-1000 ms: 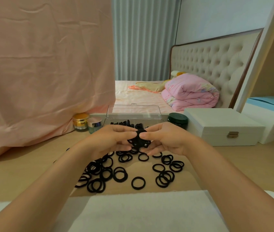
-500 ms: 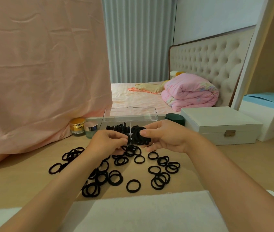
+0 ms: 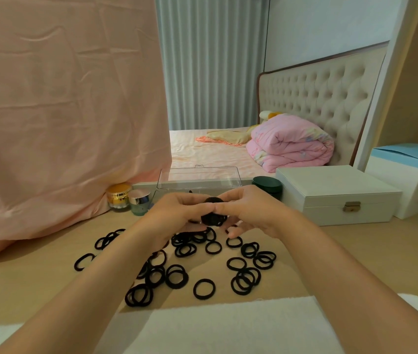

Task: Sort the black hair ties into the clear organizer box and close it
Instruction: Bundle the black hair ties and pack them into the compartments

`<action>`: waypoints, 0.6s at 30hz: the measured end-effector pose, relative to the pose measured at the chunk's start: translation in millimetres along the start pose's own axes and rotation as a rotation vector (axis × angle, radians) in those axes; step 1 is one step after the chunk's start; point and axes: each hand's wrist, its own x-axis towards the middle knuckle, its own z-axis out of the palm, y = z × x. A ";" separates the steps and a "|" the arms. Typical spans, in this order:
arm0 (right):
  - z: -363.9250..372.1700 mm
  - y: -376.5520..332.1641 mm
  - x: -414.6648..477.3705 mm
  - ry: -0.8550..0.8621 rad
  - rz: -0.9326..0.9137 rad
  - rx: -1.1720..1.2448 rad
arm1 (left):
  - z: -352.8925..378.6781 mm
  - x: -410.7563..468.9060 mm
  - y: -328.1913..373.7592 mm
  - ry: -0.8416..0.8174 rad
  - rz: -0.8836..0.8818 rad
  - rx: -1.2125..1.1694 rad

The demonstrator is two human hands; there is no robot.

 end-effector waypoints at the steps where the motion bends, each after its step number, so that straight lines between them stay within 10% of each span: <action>1: -0.7 0.4 1.1 0.023 -0.016 -0.030 | -0.9 2.8 2.6 -0.013 0.015 0.024; 11: -5.4 6.4 14.6 0.380 -0.136 0.144 | -5.0 51.8 17.7 0.090 0.236 0.243; 18: -16.0 8.3 45.1 0.474 -0.018 0.085 | -23.0 75.9 -17.5 0.100 0.294 0.921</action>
